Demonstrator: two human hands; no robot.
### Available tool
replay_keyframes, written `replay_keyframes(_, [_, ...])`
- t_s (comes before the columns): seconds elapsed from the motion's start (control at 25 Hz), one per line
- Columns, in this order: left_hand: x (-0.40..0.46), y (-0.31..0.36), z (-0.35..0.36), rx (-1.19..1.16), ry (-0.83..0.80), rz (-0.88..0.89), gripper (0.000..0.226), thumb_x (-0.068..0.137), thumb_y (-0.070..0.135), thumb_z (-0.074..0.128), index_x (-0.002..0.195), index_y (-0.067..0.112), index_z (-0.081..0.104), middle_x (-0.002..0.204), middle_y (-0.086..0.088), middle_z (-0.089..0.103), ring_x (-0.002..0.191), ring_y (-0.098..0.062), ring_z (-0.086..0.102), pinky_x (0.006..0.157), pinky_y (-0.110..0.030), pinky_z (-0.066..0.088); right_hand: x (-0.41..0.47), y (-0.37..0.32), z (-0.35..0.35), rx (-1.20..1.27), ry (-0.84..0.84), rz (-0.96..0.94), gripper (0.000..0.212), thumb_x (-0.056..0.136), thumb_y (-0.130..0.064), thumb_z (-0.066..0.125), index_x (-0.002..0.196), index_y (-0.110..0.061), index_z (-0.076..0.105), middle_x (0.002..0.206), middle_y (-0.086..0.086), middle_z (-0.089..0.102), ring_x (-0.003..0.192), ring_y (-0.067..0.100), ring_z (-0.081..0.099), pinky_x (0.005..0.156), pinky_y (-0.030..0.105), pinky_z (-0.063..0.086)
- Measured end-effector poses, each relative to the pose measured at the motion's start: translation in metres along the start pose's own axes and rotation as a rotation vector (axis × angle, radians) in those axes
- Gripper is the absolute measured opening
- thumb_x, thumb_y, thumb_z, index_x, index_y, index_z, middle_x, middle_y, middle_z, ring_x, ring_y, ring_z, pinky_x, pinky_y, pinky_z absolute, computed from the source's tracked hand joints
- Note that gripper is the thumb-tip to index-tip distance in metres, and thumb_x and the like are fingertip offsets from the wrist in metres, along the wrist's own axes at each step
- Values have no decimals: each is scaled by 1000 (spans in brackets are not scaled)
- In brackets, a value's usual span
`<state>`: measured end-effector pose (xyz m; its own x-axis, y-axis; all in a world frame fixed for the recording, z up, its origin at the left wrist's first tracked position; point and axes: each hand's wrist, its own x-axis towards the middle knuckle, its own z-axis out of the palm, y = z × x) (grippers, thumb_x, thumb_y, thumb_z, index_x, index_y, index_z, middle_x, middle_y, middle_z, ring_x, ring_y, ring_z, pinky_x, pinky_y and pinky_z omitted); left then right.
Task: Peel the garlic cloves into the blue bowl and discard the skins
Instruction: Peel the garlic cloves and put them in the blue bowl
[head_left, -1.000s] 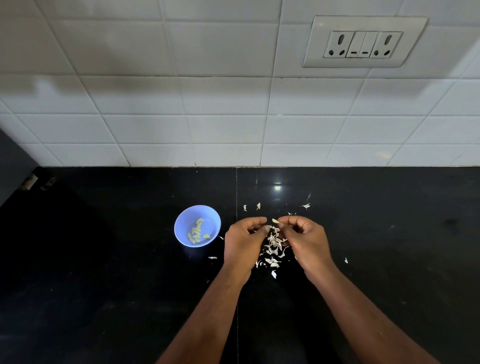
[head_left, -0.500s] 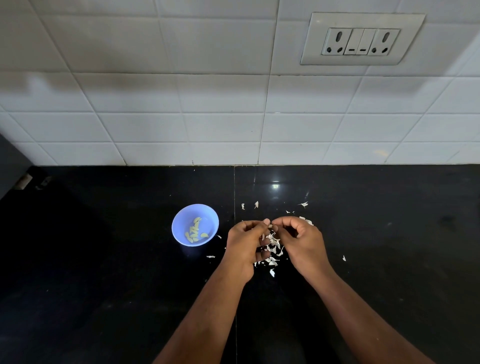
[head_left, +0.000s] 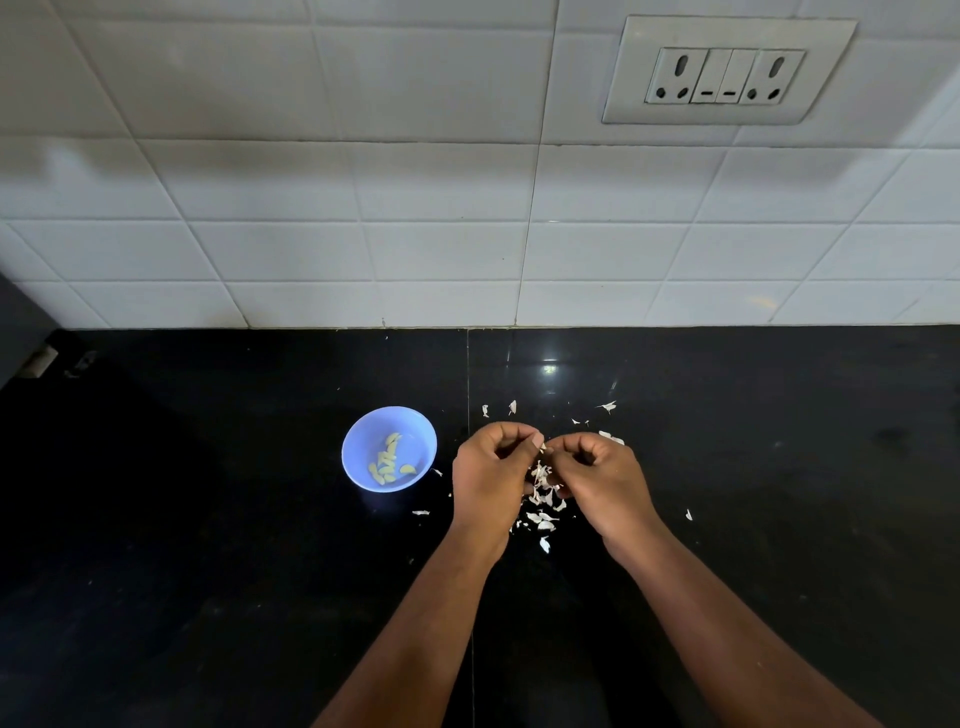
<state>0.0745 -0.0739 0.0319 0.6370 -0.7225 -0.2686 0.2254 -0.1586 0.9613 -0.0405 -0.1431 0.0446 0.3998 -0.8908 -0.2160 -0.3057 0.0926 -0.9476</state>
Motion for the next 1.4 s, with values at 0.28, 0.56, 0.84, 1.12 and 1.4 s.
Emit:
replay_keyframes(0.28, [-1,-4,1,-194,-95,-186,13,99,18,72,100,10,82,85,-8,72,73,-11,65,61,-27,56,2,-3,1,64,-54,98,20,93,-18,69,83,-2,74,78,15,74,70,20,65,67,36,58])
replay_keyframes(0.56, [-4,-7,3,-325,-124,-256,16,98,21,74,104,8,81,85,-8,74,72,-13,66,63,-29,56,4,-9,6,371,-138,388,17,94,-14,61,79,-9,68,72,7,65,60,14,58,56,27,49])
replay_keyframes(0.84, [-8,-6,0,-137,-141,-111,11,100,16,71,106,14,80,90,-9,77,75,-16,70,66,-34,60,3,-9,3,330,-123,387,19,94,-15,60,77,-12,69,70,3,64,58,13,56,53,28,47])
replay_keyframes(1.12, [-8,-7,-7,-321,-138,-211,14,97,20,74,104,8,78,89,-10,75,79,-19,68,62,-31,55,0,-9,4,287,-191,343,21,96,-15,59,79,-13,71,75,4,67,61,14,59,54,28,46])
replay_keyframes(1.4, [-3,13,-24,-156,112,-64,6,94,12,77,100,13,76,92,-3,77,72,-10,66,50,-24,50,6,-5,-9,-235,49,-7,7,91,-22,79,85,-25,81,73,-6,77,64,11,73,56,29,52])
